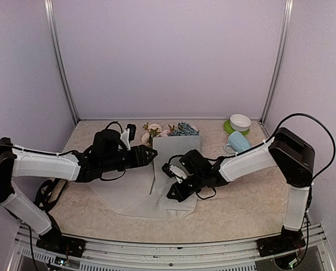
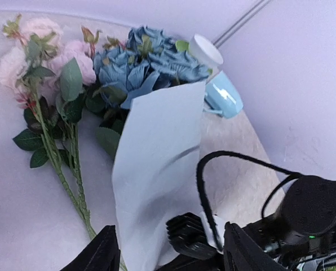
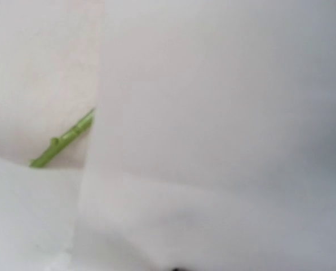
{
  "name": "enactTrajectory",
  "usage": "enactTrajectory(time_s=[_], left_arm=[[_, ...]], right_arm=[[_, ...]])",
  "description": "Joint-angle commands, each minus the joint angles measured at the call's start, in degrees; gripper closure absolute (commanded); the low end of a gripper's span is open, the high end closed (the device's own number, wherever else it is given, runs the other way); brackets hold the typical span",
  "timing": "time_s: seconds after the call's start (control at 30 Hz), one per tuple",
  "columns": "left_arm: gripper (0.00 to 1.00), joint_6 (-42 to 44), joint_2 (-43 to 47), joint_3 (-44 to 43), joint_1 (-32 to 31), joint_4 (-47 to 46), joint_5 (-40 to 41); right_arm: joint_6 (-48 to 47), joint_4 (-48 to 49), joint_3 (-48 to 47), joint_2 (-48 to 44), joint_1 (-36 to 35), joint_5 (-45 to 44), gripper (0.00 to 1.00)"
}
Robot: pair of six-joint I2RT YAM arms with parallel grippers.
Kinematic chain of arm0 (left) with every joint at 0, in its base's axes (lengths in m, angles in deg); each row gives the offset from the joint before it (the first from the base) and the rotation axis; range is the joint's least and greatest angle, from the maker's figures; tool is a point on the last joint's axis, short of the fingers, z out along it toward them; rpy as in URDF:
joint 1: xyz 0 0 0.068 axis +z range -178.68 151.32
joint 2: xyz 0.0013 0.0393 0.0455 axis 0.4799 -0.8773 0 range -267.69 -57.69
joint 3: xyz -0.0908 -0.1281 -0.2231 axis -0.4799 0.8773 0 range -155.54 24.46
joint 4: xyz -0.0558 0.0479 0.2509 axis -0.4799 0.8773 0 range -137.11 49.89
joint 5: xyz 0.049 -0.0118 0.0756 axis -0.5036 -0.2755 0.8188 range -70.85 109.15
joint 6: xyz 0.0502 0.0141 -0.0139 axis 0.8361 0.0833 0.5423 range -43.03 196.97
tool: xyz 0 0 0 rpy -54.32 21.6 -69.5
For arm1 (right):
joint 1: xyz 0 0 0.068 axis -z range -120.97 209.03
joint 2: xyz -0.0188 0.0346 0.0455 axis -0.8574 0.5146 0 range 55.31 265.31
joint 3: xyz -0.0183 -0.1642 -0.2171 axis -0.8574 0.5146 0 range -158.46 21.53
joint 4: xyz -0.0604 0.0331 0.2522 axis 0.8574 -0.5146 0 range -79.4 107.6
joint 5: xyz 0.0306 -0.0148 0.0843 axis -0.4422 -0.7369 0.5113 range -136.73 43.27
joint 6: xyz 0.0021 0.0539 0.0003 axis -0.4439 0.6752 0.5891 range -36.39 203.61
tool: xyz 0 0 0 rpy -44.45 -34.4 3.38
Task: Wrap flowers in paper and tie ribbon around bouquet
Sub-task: Press the fold line on the 2/3-folded wrapping paper, then pick up the two-thirds-folded wrapping paper from the center of the board.
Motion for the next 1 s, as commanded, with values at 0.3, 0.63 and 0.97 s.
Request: enactTrajectory(time_s=[0.3,0.63,0.97], left_arm=[[0.3,-38.4,17.1,17.9,-26.6,15.9,29.9],[0.13,-51.6,6.9,21.4,-35.5,6.5,31.3],[0.21,-63.6,5.7,26.1,-34.3,6.5,37.3]], right_arm=[[1.8,-4.8,2.0,-1.4,-0.2,1.5,1.0],[3.3,-5.2,0.0,-1.3,-0.3,1.0,1.0],[5.8,-3.8,-1.6,-0.3,-1.0,-1.9,1.0]])
